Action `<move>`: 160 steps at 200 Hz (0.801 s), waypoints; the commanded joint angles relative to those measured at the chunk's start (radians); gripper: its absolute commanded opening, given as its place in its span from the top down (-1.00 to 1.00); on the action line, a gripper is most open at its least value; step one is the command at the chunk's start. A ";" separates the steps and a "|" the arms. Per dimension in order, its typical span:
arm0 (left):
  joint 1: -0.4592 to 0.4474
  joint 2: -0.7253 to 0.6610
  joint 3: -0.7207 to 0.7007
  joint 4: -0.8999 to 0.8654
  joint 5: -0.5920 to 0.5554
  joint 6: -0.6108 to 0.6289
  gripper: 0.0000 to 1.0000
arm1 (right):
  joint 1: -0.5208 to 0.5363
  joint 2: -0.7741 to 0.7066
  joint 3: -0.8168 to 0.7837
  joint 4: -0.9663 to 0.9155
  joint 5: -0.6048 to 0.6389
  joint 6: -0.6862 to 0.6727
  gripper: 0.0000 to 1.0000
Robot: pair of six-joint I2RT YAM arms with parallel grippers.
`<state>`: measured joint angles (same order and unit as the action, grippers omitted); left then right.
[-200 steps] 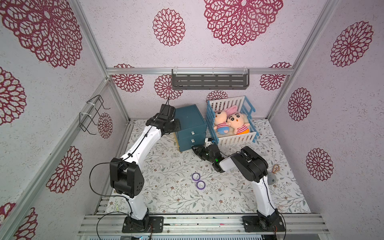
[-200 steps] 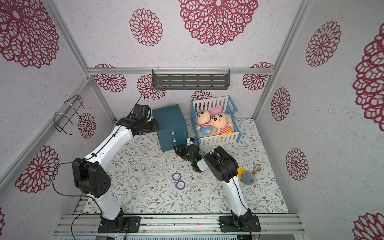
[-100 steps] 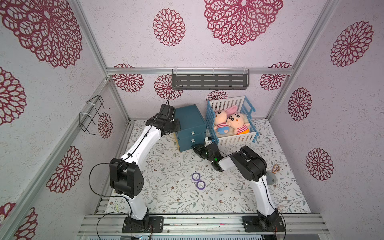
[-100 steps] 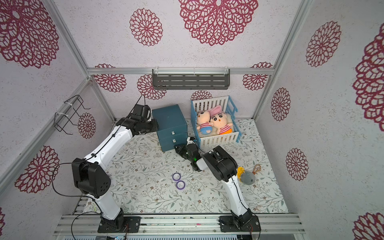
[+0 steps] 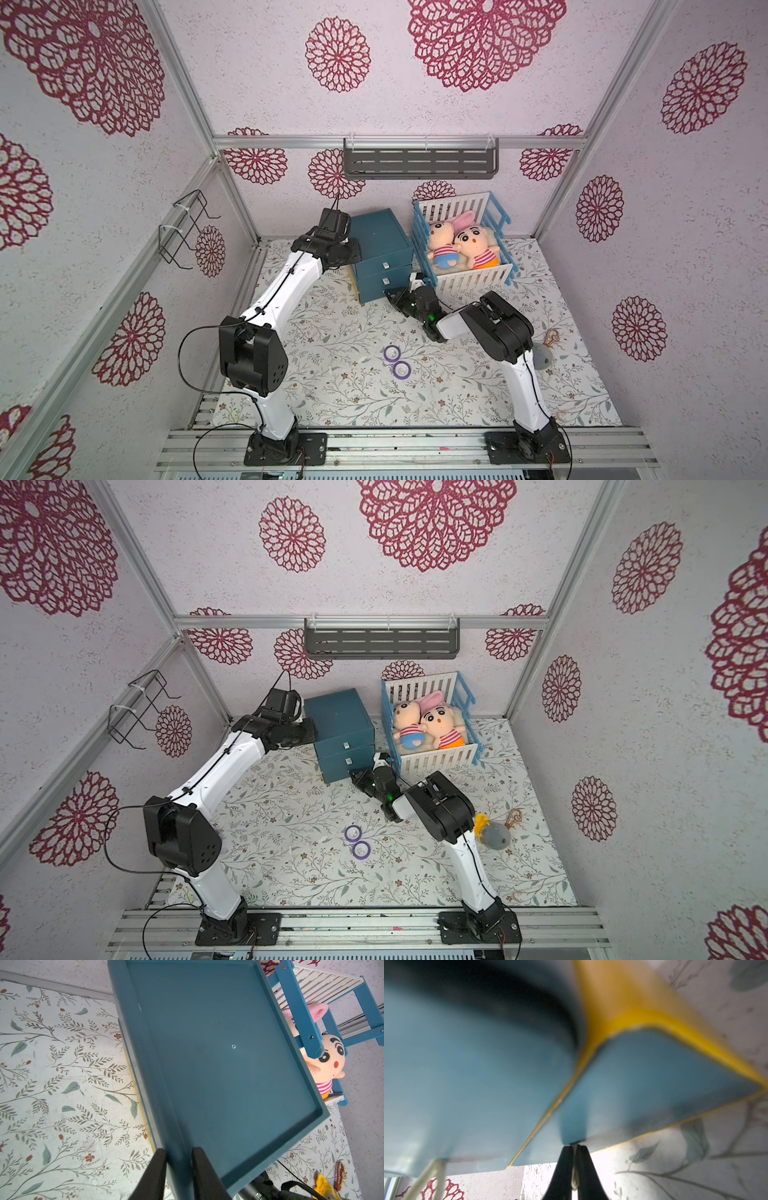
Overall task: Place the transparent tape into the drawer according to color
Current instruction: Open the drawer in the storage box.
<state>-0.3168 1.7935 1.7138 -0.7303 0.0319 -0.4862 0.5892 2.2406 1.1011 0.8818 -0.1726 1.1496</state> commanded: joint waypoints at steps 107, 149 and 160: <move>-0.002 -0.022 -0.010 -0.039 0.022 0.014 0.46 | 0.009 -0.127 -0.153 0.080 0.025 0.001 1.00; -0.001 -0.025 -0.009 -0.042 0.020 0.013 0.46 | 0.027 -0.196 -0.236 0.092 0.032 0.005 1.00; -0.002 -0.023 -0.008 -0.041 0.020 0.013 0.46 | 0.033 -0.211 -0.256 0.092 0.037 0.003 1.00</move>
<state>-0.3168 1.7935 1.7138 -0.7311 0.0399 -0.4858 0.6098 2.1086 0.8764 0.9463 -0.1699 1.1545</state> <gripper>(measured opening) 0.270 0.071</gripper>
